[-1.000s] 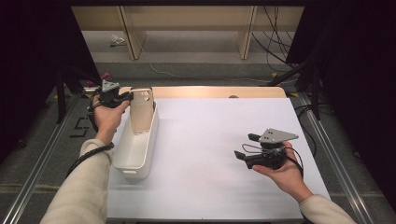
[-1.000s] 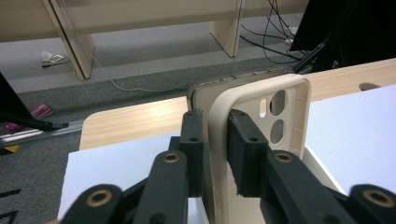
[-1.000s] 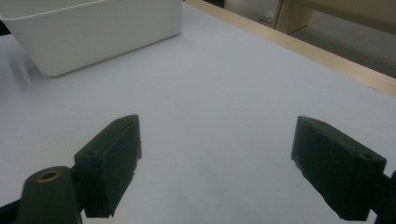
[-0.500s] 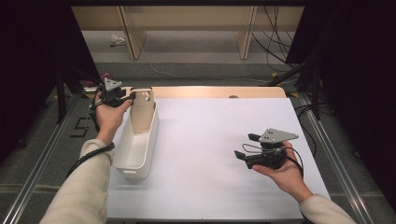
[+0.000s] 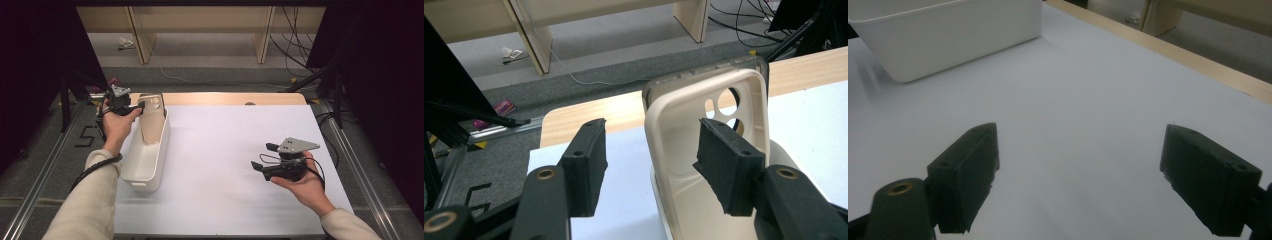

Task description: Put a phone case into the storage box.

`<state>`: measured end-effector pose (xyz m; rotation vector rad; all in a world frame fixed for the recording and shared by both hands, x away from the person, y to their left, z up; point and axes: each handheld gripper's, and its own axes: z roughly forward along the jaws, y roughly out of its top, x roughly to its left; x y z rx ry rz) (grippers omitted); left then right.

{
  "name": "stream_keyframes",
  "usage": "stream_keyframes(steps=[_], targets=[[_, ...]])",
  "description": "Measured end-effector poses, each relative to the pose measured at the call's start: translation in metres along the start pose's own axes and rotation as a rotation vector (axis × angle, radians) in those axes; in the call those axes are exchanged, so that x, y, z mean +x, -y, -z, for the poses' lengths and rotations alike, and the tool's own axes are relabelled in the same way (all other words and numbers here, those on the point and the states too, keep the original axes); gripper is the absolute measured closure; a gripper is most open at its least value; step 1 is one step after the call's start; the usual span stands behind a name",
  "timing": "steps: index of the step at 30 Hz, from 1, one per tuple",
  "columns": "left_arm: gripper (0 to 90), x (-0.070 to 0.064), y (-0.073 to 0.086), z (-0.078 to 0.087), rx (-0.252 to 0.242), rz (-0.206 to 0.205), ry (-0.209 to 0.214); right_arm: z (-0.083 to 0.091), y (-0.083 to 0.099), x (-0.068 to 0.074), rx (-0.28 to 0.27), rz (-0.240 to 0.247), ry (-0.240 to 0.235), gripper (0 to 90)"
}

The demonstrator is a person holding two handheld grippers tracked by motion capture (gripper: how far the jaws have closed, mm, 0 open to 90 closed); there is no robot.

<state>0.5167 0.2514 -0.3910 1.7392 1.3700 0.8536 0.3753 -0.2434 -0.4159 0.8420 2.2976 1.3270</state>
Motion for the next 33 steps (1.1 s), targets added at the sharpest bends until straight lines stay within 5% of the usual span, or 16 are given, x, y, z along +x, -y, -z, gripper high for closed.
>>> stream_keyframes(steps=[9, 18, 26, 33], targets=[[29.7, 0.000, -0.001, 0.009, 0.012, 0.001, -0.003, 0.000, 0.000, 0.000, 0.002, 0.000, 0.000, 16.7], [13.4, -0.010, 0.007, 0.046, -0.017, 0.014, 0.083, 0.000, 0.000, -0.001, 0.001, -0.007, 0.002, 16.7], [2.9, -0.031, 0.040, 0.093, -0.065, 0.027, 0.179, 0.000, 0.001, -0.001, -0.001, -0.010, 0.002, 16.6], [1.6, -0.051, 0.070, 0.119, -0.080, -0.032, 0.237, 0.000, 0.001, -0.003, -0.008, -0.016, 0.001, 16.5]])
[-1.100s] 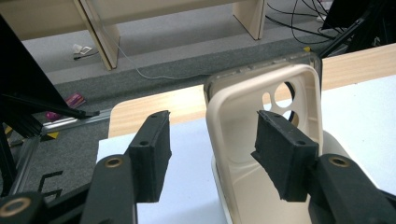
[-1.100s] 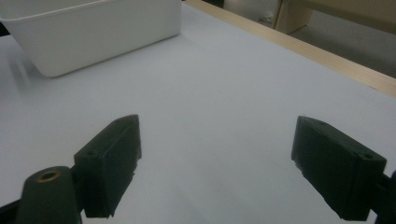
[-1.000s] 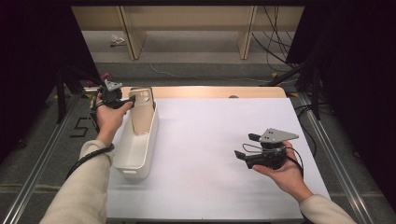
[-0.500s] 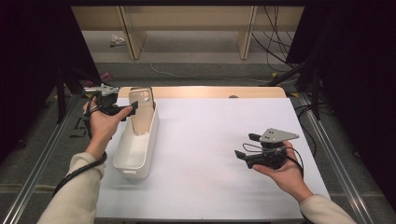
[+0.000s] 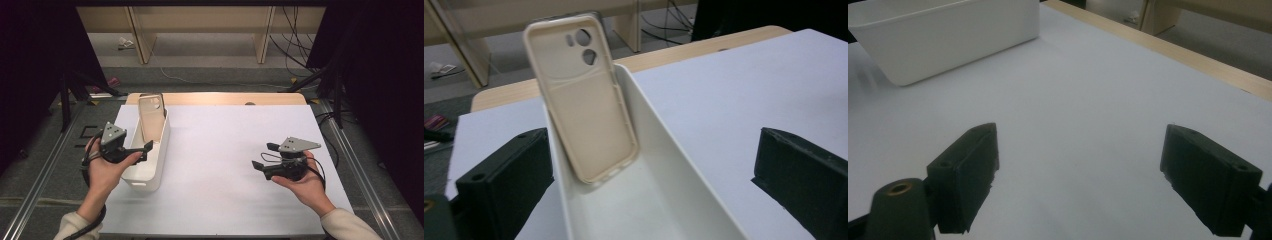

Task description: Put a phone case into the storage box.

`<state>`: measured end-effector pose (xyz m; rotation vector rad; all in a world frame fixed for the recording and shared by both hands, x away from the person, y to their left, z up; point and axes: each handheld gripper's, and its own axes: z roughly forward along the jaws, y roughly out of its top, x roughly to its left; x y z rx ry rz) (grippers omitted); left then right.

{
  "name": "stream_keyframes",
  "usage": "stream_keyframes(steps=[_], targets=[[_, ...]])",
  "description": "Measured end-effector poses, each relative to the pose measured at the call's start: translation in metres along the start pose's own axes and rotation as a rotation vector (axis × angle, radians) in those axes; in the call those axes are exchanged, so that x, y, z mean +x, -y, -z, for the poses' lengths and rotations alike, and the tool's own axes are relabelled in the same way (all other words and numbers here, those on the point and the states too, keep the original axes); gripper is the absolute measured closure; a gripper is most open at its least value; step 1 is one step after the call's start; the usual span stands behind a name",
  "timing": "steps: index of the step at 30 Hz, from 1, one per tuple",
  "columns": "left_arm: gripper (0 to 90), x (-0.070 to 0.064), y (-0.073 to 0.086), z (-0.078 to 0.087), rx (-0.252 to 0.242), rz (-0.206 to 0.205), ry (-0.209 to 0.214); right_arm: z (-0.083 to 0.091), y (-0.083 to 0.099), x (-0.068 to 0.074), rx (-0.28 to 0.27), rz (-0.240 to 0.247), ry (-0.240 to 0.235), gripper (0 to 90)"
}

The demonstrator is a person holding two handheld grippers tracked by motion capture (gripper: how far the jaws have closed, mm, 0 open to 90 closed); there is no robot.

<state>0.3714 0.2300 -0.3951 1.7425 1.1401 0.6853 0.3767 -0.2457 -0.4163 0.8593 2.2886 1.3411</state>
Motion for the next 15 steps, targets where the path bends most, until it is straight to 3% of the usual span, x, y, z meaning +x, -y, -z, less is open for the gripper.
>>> stream_keyframes(steps=[9, 15], targets=[[1.5, -0.024, 0.020, 0.013, -0.066, -0.028, 0.058, 0.002, -0.001, -0.001, -0.008, -0.009, 0.001, 16.5], [1.5, -0.034, 0.035, 0.017, -0.053, -0.064, 0.081, 0.002, -0.001, 0.000, -0.008, -0.010, -0.006, 16.5]])
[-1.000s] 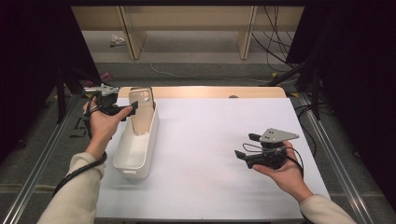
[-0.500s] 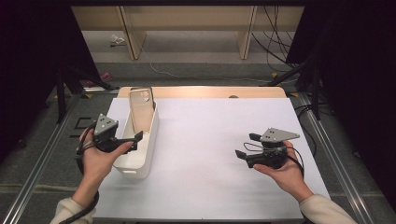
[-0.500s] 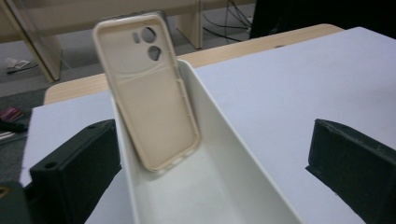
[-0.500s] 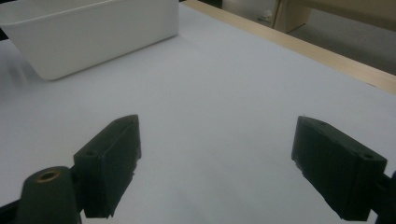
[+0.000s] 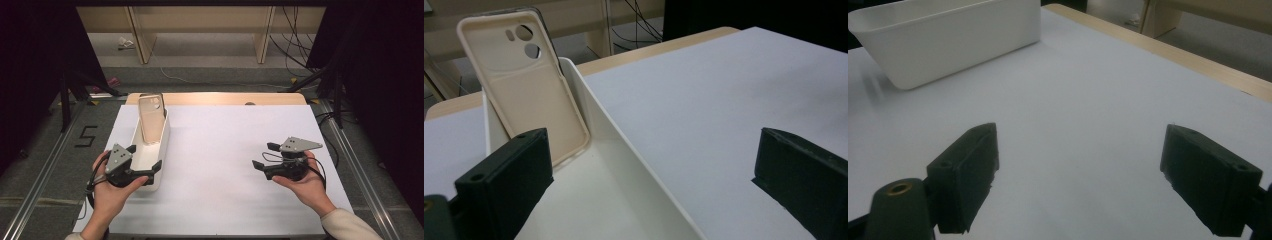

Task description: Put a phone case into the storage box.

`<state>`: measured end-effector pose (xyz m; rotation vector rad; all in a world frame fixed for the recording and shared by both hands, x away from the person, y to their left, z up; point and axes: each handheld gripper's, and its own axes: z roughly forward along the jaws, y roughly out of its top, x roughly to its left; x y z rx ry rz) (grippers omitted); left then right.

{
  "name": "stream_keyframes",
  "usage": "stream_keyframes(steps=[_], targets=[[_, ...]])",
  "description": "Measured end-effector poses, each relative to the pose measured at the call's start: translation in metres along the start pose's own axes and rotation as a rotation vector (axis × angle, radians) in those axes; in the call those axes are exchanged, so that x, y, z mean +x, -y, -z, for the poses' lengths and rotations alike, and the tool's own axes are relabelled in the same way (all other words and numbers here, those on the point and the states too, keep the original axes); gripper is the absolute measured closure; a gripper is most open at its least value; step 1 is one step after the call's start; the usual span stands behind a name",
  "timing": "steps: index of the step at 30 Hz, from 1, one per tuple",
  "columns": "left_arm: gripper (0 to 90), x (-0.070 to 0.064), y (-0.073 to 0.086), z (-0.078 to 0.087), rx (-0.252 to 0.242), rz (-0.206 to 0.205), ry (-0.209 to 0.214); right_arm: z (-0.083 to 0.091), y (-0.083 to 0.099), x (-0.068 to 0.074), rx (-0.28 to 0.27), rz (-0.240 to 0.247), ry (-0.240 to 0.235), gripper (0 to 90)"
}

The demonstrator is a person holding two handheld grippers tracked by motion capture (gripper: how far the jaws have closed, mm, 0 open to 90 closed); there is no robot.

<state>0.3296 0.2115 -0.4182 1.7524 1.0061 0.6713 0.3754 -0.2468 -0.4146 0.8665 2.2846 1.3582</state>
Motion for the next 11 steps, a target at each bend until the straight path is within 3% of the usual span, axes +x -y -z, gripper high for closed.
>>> stream_keyframes(steps=[11], targets=[[1.6, -0.0035, 0.0046, -0.0012, 0.010, -0.022, 0.003, -0.0010, -0.0005, 0.0021, -0.007, -0.008, -0.009, 16.3]])
